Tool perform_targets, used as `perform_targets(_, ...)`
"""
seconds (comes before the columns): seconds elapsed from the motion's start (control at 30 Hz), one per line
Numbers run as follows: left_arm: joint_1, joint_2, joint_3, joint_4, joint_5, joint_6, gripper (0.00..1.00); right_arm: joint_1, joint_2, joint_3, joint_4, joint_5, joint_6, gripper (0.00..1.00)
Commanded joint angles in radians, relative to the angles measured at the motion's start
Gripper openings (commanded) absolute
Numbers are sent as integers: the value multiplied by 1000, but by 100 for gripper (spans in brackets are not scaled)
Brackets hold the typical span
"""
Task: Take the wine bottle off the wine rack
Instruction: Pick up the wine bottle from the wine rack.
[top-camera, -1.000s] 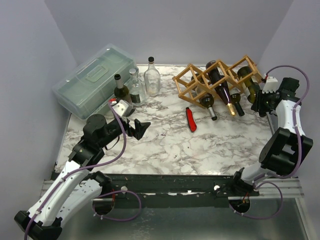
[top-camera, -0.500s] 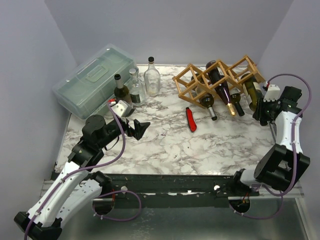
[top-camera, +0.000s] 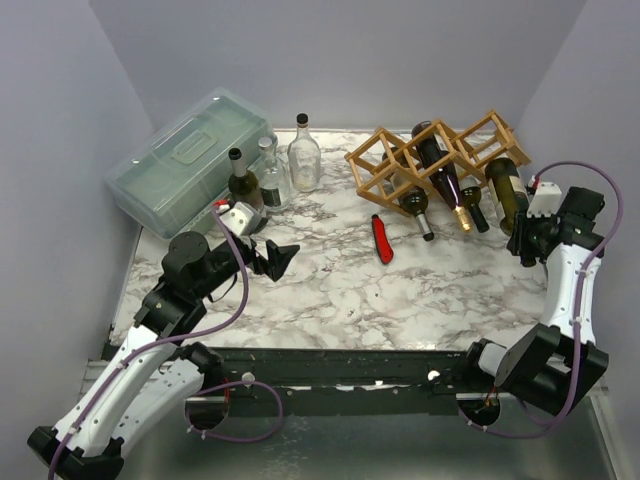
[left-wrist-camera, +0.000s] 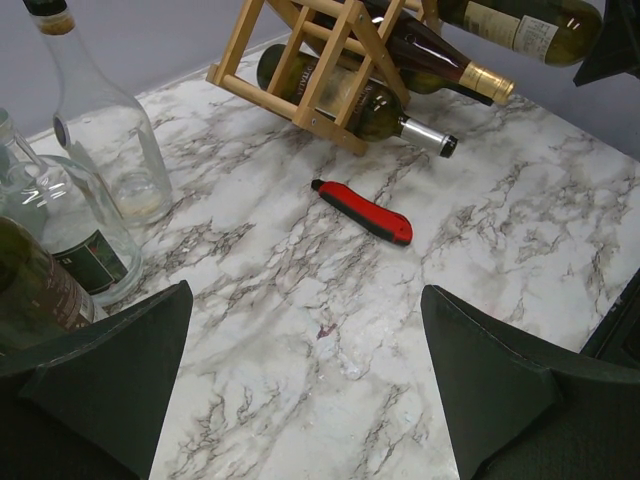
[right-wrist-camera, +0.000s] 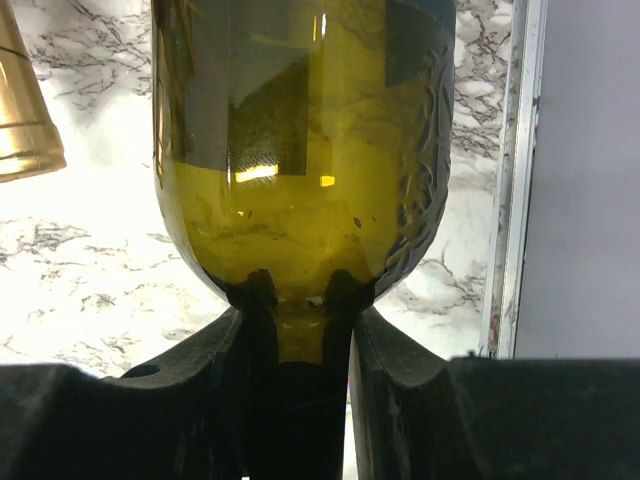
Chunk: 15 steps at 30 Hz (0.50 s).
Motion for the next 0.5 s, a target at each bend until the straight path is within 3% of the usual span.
perform_targets(0.0,3,-15,-12,12,-17,18,99,2,-85,0,81,-63,-19,0)
perform_targets(0.47,2,-21,-12,11,-13,17,99,2,-225,-44,8,-42,-21,0)
